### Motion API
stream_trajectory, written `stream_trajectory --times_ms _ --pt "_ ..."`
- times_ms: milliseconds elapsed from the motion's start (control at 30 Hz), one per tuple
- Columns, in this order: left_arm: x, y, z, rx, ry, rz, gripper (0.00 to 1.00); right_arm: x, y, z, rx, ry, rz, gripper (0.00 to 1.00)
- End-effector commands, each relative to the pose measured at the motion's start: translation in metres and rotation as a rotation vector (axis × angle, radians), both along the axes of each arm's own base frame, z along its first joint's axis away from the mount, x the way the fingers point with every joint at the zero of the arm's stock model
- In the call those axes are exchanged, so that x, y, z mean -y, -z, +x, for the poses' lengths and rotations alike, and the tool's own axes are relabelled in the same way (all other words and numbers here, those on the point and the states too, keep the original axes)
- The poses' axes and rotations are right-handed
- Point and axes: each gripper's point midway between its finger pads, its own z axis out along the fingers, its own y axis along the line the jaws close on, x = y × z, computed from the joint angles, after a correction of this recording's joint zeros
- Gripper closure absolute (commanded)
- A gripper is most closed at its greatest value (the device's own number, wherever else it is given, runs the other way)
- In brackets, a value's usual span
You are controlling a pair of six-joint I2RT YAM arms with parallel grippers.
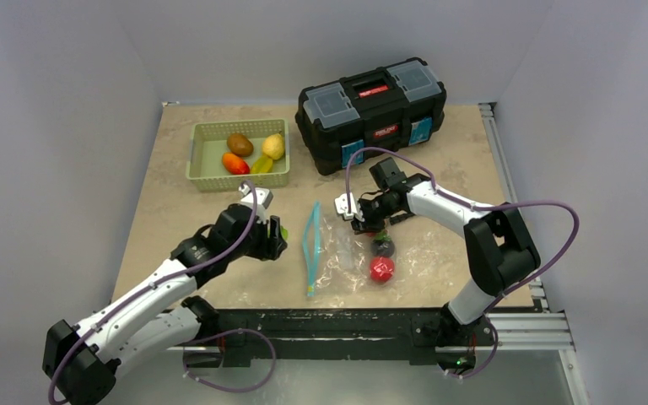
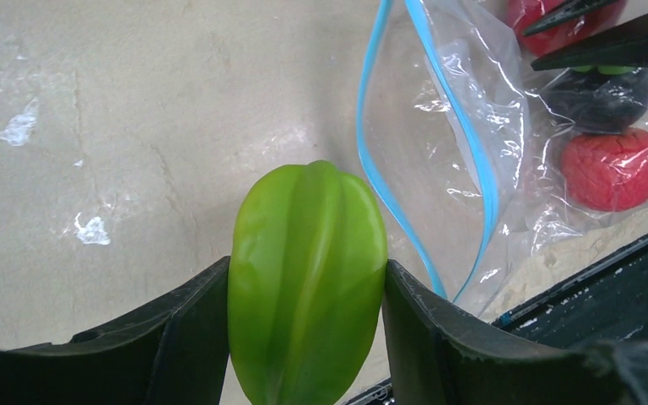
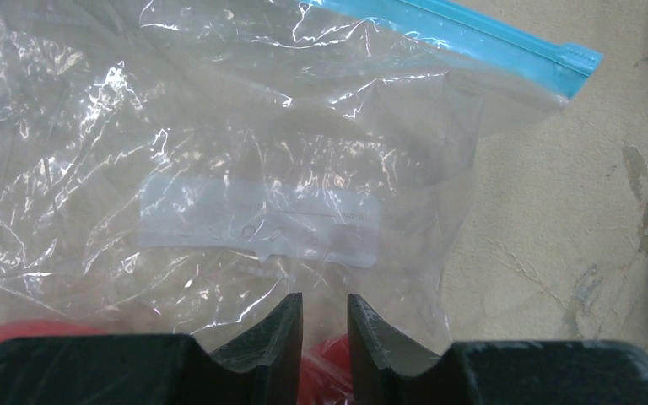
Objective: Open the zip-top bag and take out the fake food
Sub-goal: Place the fake fruit in the bin.
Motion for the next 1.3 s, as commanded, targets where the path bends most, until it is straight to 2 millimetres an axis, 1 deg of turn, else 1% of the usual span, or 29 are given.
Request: stream_trajectory --times_ms 0,267,433,600,733,1000,1267 --pt "-0.009 -0.030 0.018 0.065 -0.064 -0.025 1.00 -0.003 -0.015 -0.002 0.021 -0.016 0.040 0.75" --pt "-0.020 -0.060 0.049 0.122 -0.139 -0.056 1.00 -0.004 -0.015 -0.004 0.019 -0.022 0.043 0.75" --pt "-0.024 -0.074 0.069 0.146 -0.173 -0.081 1.00 -0.004 -0.016 -0.004 0.019 -0.026 0.047 0.75" --pt "-0.035 -0.085 0.091 0.168 -0.227 -0.092 1.00 -0.004 -0.017 -0.005 0.016 -0.030 0.051 0.75" --pt "-0.043 -0.089 0.105 0.182 -0.261 -0.096 1.00 -0.005 -0.018 -0.005 0.018 -0.032 0.054 0.75" --pt "-0.060 -0.088 0.129 0.172 -0.309 -0.126 1.00 -0.006 -0.020 -0.006 0.016 -0.038 0.061 0.75" --pt "-0.079 -0.090 0.150 0.173 -0.361 -0.129 1.00 -0.006 -0.019 -0.007 0.013 -0.042 0.060 0.75"
